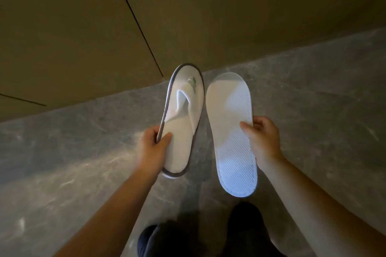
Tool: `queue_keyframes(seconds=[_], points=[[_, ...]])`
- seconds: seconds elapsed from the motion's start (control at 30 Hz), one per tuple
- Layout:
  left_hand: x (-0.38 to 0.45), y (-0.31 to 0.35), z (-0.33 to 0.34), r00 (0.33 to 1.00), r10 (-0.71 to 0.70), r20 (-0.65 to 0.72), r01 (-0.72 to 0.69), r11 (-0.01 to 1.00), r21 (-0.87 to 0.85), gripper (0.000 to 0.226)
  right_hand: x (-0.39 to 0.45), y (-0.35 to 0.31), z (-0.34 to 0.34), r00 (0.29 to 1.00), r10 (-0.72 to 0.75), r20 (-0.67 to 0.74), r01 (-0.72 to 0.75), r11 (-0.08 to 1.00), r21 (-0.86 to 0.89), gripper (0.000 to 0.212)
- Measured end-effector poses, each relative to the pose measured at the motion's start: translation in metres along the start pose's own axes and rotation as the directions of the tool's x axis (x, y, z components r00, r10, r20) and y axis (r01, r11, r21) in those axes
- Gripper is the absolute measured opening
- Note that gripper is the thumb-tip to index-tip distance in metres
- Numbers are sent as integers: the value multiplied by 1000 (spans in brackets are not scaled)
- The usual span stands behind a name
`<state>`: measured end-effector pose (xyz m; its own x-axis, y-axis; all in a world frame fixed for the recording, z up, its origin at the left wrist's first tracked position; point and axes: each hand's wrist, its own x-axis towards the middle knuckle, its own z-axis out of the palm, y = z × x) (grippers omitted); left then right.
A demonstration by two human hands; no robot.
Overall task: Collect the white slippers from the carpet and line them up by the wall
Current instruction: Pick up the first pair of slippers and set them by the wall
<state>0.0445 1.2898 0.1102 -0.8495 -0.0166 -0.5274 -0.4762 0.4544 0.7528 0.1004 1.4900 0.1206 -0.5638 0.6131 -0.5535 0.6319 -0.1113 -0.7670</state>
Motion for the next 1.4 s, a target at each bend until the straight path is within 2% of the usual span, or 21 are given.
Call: queue_keyframes(seconds=[0.2,0.3,0.43,0.53,0.6,0.63,0.67,0.77,0.83,0.93,1.0,1.07,1.13,1.2,1.3,1.4], points=[[107,-89,68,997,44,56,-46,998,45,6,116,92,33,996,-72,-61,66,994,-84,18],[136,-106,91,992,71,106,-81,992,97,5,161,113,34,988,-101,-114,84,986,-144,26],[143,-109,103,989,102,104,-109,992,61,10,187,127,25,977,-89,-194,65,990,-126,32],[137,-109,108,992,102,77,-101,995,-17,9,180,131,23,961,-198,-195,125,936,-330,34],[133,-112,113,993,95,66,-92,995,-49,10,168,129,34,951,-269,-154,192,900,-390,47],[132,-114,117,994,92,63,-87,993,-74,13,160,128,44,955,-276,-106,220,904,-367,50],[132,-115,121,995,87,58,-80,992,-102,17,151,127,56,968,-246,-51,218,924,-313,53],[126,-116,129,996,74,49,-63,980,-189,25,135,125,94,987,-55,151,78,985,-153,59],[120,-116,128,995,73,65,-59,980,-188,27,130,123,111,978,-27,207,46,995,-90,56],[114,-121,115,987,84,138,-73,994,-80,30,127,124,119,980,-33,195,49,996,-78,56],[116,-131,100,978,126,167,-136,989,53,45,126,130,123,978,-51,201,72,993,-98,58],[122,-145,82,974,190,127,-212,957,199,63,127,138,129,974,-71,214,101,986,-134,58],[128,-160,64,969,231,88,-247,914,321,72,130,148,138,970,-102,220,151,964,-219,57],[134,-176,49,968,236,78,-245,844,478,75,130,158,145,968,-158,196,225,891,-395,60],[141,-201,35,973,211,99,-223,725,652,79,129,166,148,957,-251,147,285,706,-648,78],[142,-224,34,974,155,162,-224,604,765,87,123,175,152,937,-253,242,347,577,-740,95]])
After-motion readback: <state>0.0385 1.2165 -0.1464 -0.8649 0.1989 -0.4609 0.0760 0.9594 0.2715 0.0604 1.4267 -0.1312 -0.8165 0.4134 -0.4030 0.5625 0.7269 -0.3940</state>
